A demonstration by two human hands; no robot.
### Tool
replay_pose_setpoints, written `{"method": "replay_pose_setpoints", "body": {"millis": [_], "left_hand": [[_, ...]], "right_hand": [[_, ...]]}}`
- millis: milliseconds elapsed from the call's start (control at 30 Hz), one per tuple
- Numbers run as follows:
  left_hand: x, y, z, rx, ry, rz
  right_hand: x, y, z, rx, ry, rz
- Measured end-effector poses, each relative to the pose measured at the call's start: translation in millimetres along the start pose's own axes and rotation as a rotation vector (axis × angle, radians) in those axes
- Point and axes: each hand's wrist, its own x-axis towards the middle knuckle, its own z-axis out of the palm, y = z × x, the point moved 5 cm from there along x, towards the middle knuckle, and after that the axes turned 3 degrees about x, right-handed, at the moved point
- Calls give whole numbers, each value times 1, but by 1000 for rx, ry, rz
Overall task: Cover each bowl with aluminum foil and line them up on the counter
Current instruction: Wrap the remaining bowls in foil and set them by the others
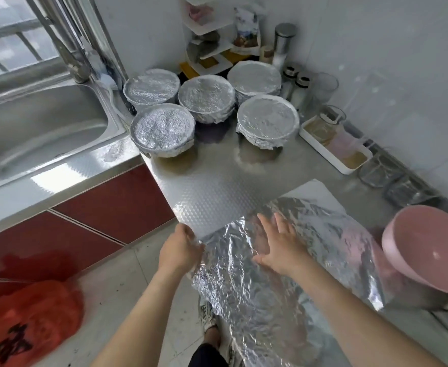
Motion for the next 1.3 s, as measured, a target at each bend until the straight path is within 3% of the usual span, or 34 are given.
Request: {"method": "replay_pose_setpoints", "body": {"millis": [100,200,400,567,633,700,800,867,1000,1100,1167,1300], "left_hand": [[-5,0,-4,-262,-44,24],[-18,-2,-20,-508,24,77],[-39,-28,-39,-935,189,-141],[-60,-43,-26,-1134,165,-293],[-68,-47,-19,-1172,128,-340],[-73,-48,-9,-1185,37,-366],[-80,-44,6,-1136,-124,-340],[-83,-41,12,-1089,-196,-305],[-84,-42,14,-1041,-320,-242],[-82,-45,13,-938,-384,-73],[-78,-43,14,-737,-282,102],[-72,-22,17,60,136,447]], "right_hand": [[-7,1,6,39,57,-71],[-24,-1,-7,55,56,-187],[-67,20,-24,-104,-148,-362],[-89,58,4,-365,-263,-364],[-92,72,12,-367,-215,-359],[-89,82,14,-244,-41,-368],[-83,89,6,-24,258,-401],[-81,91,4,36,348,-432],[-75,115,5,213,326,-402],[-73,135,4,319,278,-357],[-70,144,2,362,272,-349],[-68,149,2,346,241,-359]]}}
